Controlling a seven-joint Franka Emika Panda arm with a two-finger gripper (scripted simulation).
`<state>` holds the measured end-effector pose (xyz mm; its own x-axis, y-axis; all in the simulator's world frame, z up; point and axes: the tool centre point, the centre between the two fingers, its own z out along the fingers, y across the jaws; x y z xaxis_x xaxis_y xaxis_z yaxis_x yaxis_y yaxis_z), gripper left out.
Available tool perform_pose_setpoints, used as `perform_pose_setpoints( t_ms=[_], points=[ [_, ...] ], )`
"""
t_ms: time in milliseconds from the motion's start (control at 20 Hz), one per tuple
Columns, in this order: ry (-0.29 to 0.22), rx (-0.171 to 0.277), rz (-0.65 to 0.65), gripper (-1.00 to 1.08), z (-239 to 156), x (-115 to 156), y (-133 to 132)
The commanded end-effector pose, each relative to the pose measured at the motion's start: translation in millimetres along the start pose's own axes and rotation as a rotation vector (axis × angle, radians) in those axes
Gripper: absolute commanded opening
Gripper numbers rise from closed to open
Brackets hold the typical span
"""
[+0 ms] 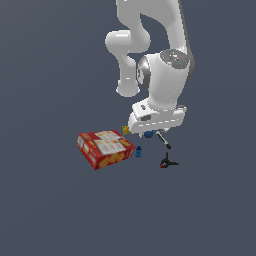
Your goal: Pick up a designated object from a clutter of objects.
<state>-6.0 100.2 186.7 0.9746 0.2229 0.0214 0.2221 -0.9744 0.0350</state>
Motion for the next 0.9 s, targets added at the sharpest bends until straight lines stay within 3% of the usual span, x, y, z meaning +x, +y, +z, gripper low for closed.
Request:
perform_pose_setpoints(
  t_ms=[0,400,850],
  points=[
    [-0.003,0.001,-0.048,1.0,26.4,-7.3,-22.7],
    [-0.012,0.019,-0.173,1.0,89.7,-37.9,-81.7],
    [-0.017,0.036,-0.239,1.0,119.7,-60.5,-112.5]
  ],
)
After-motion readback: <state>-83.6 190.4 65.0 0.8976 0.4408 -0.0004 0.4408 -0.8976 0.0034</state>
